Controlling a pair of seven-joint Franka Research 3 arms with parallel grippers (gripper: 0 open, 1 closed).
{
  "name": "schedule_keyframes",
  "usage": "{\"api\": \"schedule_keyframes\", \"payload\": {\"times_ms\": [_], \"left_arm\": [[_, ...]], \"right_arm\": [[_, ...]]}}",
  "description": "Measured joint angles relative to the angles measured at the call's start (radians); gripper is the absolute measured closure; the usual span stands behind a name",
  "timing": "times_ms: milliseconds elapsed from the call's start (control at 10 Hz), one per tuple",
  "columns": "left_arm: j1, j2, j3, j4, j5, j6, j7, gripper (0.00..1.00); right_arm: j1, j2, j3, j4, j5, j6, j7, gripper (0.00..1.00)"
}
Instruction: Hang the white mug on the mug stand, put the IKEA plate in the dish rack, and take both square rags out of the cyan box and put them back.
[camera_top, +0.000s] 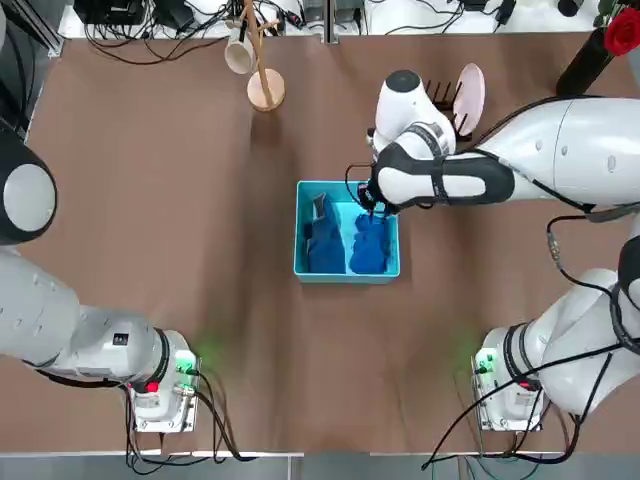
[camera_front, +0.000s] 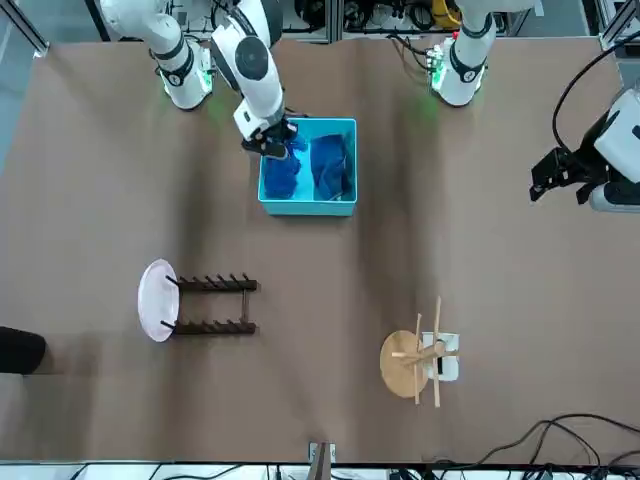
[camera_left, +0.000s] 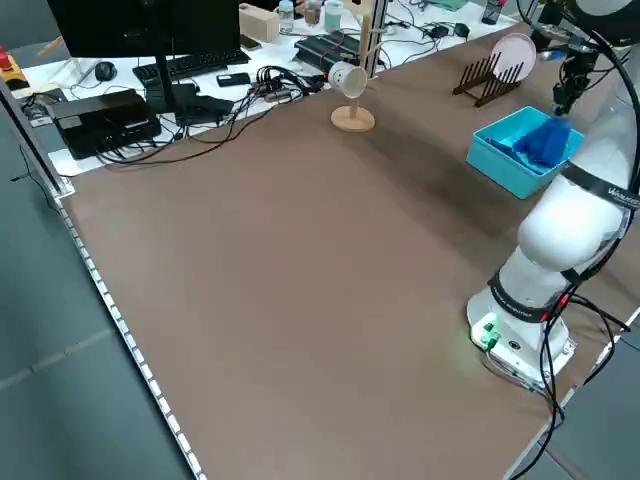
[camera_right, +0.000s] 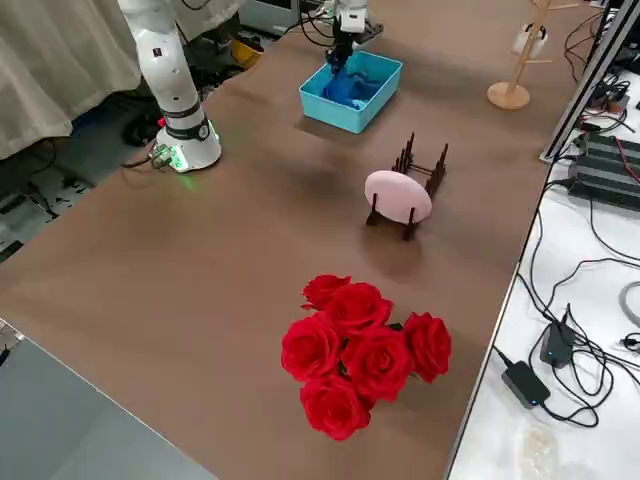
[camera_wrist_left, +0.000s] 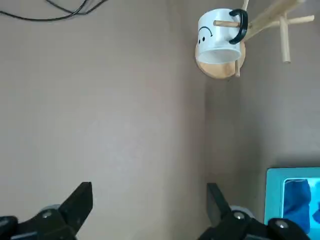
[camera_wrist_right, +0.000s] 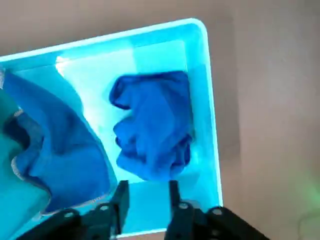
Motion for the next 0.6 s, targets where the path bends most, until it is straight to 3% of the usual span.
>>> {"api": "schedule_keyframes", "payload": {"times_ms": [300,400,600], "left_arm": [[0.0,0.0,0.0,0.0,0.0,0.006,-0.001,0.0],[-0.001,0.0,0.0,0.0,0.0,0.006,-0.001,0.0],[-0.001,0.0,0.0,0.0,0.0,0.006,-0.003,0.0]], "right_arm": [[-0.102,-0.008,-0.009,0.051,-0.001,0.004,0.002,0.05],[-0.173,-0.01,-0.011,0.094,-0.002,0.002,0.002,0.0],[-0.33,-0.006,-0.017,0.199,-0.04,-0.048,-0.012,0.0]]}}
